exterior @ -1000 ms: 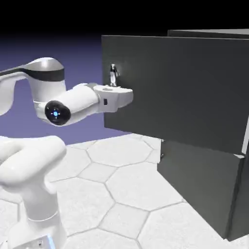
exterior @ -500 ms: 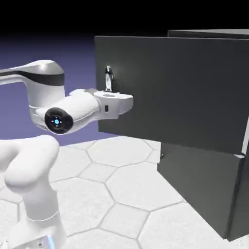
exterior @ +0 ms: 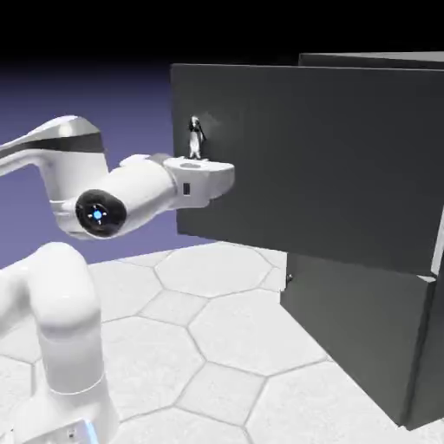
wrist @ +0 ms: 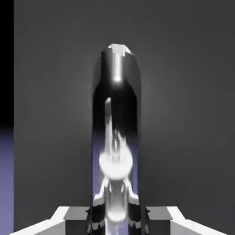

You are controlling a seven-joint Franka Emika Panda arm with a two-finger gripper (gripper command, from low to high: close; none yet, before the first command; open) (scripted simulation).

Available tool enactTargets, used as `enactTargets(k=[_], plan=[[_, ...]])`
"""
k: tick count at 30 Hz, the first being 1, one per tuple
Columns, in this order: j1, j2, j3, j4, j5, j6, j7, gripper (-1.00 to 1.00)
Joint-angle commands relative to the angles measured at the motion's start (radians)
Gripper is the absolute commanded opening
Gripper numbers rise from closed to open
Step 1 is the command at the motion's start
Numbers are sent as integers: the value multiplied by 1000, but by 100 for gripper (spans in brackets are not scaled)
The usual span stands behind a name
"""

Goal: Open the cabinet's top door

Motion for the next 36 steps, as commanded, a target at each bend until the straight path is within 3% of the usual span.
enactTargets(k=[1, 12, 35, 36], plan=[[-16, -2, -36, 9, -35, -38, 4, -100], [-27, 86, -426, 267, -345, -506, -9, -100], [558, 188, -750, 1089, -562, -1209, 58, -100], [558, 188, -750, 1089, -562, -1209, 58, 100]])
